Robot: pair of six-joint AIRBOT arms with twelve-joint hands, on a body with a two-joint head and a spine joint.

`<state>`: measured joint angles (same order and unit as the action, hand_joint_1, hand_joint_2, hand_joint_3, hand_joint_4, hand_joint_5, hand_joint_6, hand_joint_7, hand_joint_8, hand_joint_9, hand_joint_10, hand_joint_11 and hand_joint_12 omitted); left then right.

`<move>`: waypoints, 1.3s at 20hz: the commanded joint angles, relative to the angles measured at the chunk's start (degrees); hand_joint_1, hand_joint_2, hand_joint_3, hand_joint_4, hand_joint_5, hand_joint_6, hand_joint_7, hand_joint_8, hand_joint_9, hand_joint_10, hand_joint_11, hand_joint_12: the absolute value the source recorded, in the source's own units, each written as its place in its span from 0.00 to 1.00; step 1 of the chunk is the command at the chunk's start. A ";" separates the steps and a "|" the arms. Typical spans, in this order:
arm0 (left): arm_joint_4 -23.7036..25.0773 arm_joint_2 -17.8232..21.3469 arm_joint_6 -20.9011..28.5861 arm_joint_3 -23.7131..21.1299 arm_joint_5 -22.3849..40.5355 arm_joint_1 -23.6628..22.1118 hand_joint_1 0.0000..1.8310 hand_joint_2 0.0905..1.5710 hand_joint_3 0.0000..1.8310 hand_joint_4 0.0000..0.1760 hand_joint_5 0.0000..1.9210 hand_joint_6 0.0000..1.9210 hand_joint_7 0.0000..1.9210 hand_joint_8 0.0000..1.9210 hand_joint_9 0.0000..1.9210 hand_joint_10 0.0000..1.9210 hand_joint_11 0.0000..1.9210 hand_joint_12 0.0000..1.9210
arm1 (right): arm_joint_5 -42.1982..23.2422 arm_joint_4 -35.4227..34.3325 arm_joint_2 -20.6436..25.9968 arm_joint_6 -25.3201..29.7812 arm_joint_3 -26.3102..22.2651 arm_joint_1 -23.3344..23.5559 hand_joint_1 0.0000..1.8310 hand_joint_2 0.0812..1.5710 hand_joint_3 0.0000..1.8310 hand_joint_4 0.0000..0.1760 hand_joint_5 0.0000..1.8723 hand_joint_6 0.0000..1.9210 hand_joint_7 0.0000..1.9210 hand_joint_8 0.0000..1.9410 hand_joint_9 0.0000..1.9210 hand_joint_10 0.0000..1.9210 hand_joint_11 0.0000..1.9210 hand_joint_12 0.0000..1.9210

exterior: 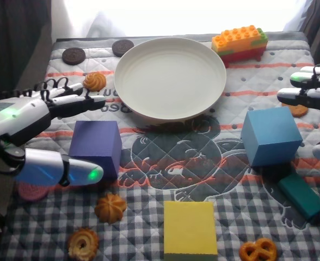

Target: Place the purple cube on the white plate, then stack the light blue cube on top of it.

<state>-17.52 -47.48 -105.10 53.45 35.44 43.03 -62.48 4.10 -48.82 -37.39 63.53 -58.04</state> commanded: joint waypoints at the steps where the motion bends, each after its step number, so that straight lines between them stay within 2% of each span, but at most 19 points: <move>1: 0.48 -0.36 0.16 0.70 3.78 -1.34 0.26 0.50 0.00 1.00 0.14 0.00 0.00 0.00 0.00 0.00 0.00 0.07 | -6.64 -1.46 0.48 0.37 -0.13 0.58 0.16 0.79 0.00 0.72 0.14 0.00 0.09 0.00 0.09 0.00 0.01 0.34; 4: 0.51 -1.89 -3.97 1.99 -0.58 -3.94 0.34 0.46 0.00 1.00 0.21 0.00 0.08 0.00 0.04 0.00 0.02 0.04 | -6.64 -1.42 0.47 0.37 -0.12 0.57 0.17 0.79 0.00 0.67 0.15 0.00 0.10 0.00 0.08 0.00 0.00 0.34; 5: 0.51 -2.11 -5.40 1.97 -1.62 -4.49 0.35 0.47 0.00 0.91 0.24 0.00 0.14 0.01 0.08 0.00 0.00 0.12 | -6.64 -1.42 0.46 0.37 -0.12 0.57 0.17 0.79 0.00 0.67 0.14 0.00 0.10 0.00 0.09 0.00 0.01 0.35; 6: 0.51 -2.28 -5.58 2.10 -1.99 -4.90 0.39 0.49 0.00 0.72 0.26 0.00 0.19 0.01 0.13 0.00 0.00 0.20 | -6.64 -1.42 0.46 0.37 -0.12 0.57 0.16 0.79 0.00 0.66 0.14 0.00 0.10 0.00 0.09 0.00 0.00 0.34; 8: 0.40 -2.63 -5.58 2.32 -2.07 -5.16 0.47 0.52 0.00 0.68 0.27 0.00 0.25 0.01 0.20 0.01 0.00 0.31 | -6.64 -1.42 0.46 0.42 -0.18 0.53 0.16 0.79 0.00 0.68 0.13 0.00 0.09 0.00 0.09 0.00 0.01 0.33; 10: 0.09 -2.72 -5.57 2.54 -2.34 -5.34 0.58 0.53 0.00 0.75 0.26 0.00 0.35 0.01 0.29 0.02 0.00 0.42 | -6.64 -1.42 0.46 0.47 -0.18 0.46 0.16 0.80 0.00 0.65 0.13 0.00 0.10 0.00 0.09 0.00 0.01 0.33; 11: -0.50 -2.73 -5.57 2.65 -2.20 -5.38 0.63 0.57 0.00 0.37 0.36 0.01 0.44 0.03 0.37 0.03 0.02 0.45 | -6.64 -1.42 0.46 0.47 -0.18 0.46 0.16 0.80 0.00 0.63 0.14 0.00 0.10 0.00 0.09 0.00 0.01 0.33; 12: -1.02 -2.78 -5.56 2.70 -1.75 -5.46 0.68 0.66 0.00 0.00 0.49 0.31 0.52 0.46 0.46 0.06 0.06 0.48 | -6.64 -1.42 0.45 0.47 -0.19 0.46 0.15 0.80 0.00 0.64 0.13 0.00 0.10 0.00 0.09 0.00 0.01 0.33; 13: -1.52 -2.80 -5.51 2.70 -1.09 -5.54 0.68 0.69 0.00 0.00 0.54 0.33 0.48 0.65 0.49 0.08 0.05 0.51 | -6.64 -1.42 0.45 0.47 -0.21 0.46 0.14 0.80 0.00 0.64 0.13 0.00 0.10 0.00 0.09 0.00 0.01 0.33; 14: -1.58 -2.82 -5.16 2.69 -0.37 -5.78 0.68 0.71 0.00 0.00 0.56 0.33 0.43 0.72 0.42 0.27 0.04 0.59 | -6.64 -1.42 0.45 0.47 -0.23 0.42 0.14 0.80 0.00 0.63 0.13 0.00 0.10 0.00 0.09 0.00 0.01 0.33; 15: -1.53 -2.82 -4.87 2.69 0.11 -6.13 0.67 0.73 0.00 0.00 0.53 0.40 0.38 0.79 0.32 0.48 0.03 0.65 | -6.64 -1.42 0.45 0.49 -0.23 0.34 0.14 0.80 0.00 0.64 0.13 0.00 0.10 0.00 0.09 0.00 0.01 0.33; 16: -0.74 -2.78 -3.59 2.78 0.68 -6.85 0.67 0.74 0.00 0.00 0.53 0.40 0.37 0.80 0.29 0.56 0.03 0.66 | -6.64 -1.43 0.45 0.49 -0.22 0.30 0.14 0.80 0.00 0.68 0.13 0.00 0.10 0.00 0.09 0.00 0.01 0.33; 18: 0.15 -2.78 -2.35 3.16 1.53 -8.42 0.69 0.69 0.00 0.00 0.55 0.33 0.49 0.66 0.38 0.58 0.12 0.69 | -6.63 -1.44 0.44 0.49 -0.20 0.30 0.13 0.80 0.00 0.66 0.14 0.00 0.11 0.00 0.09 0.00 0.02 0.33; 19: 0.45 -3.06 -2.35 3.72 2.00 -9.87 0.69 0.68 0.00 0.00 0.58 0.26 0.51 0.65 0.40 0.59 0.16 0.71 | -6.63 -1.44 0.37 0.49 -0.18 0.30 0.13 0.80 0.00 0.63 0.14 0.00 0.11 0.00 0.10 0.00 0.02 0.33; 20: 0.48 -3.62 -2.35 4.44 1.99 -11.14 0.69 0.68 0.00 0.00 0.58 0.26 0.50 0.66 0.37 0.61 0.14 0.76 | -6.64 -1.44 0.29 0.49 -0.15 0.30 0.12 0.80 0.00 0.68 0.13 0.00 0.10 0.00 0.09 0.00 0.02 0.32; 22: 0.46 -5.33 -2.29 6.58 0.90 -13.86 0.69 0.68 0.00 0.00 0.56 0.33 0.53 0.59 0.35 0.55 0.10 0.69 | -6.64 -1.44 0.13 0.49 -0.08 0.30 0.11 0.80 0.00 0.73 0.13 0.00 0.11 0.00 0.09 0.00 0.02 0.32; 24: 0.48 -7.73 -2.30 9.41 -1.65 -17.61 0.68 0.67 0.00 0.00 0.55 0.37 0.54 0.55 0.37 0.55 0.12 0.81 | -6.64 -1.44 -0.14 0.49 0.12 0.30 0.12 0.80 0.00 0.76 0.13 0.00 0.11 0.00 0.09 0.00 0.02 0.32; 25: 0.48 -8.96 -2.30 10.87 -2.93 -19.21 0.68 0.67 0.00 0.00 0.54 0.40 0.55 0.53 0.38 0.53 0.14 0.81 | -6.64 -1.44 -0.34 0.49 0.29 0.31 0.12 0.80 0.00 0.73 0.13 0.00 0.11 0.00 0.10 0.00 0.02 0.32; 26: 0.47 -10.16 -2.29 12.24 -4.00 -20.55 0.68 0.68 0.00 0.00 0.55 0.35 0.51 0.62 0.35 0.62 0.12 0.88 | -6.64 -1.44 -0.45 0.49 0.37 0.32 0.15 0.81 0.00 0.69 0.14 0.00 0.11 0.00 0.10 0.00 0.03 0.30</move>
<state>-17.37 -59.00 -107.74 66.81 25.58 22.17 -62.52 4.12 -49.43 -37.32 63.61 -58.11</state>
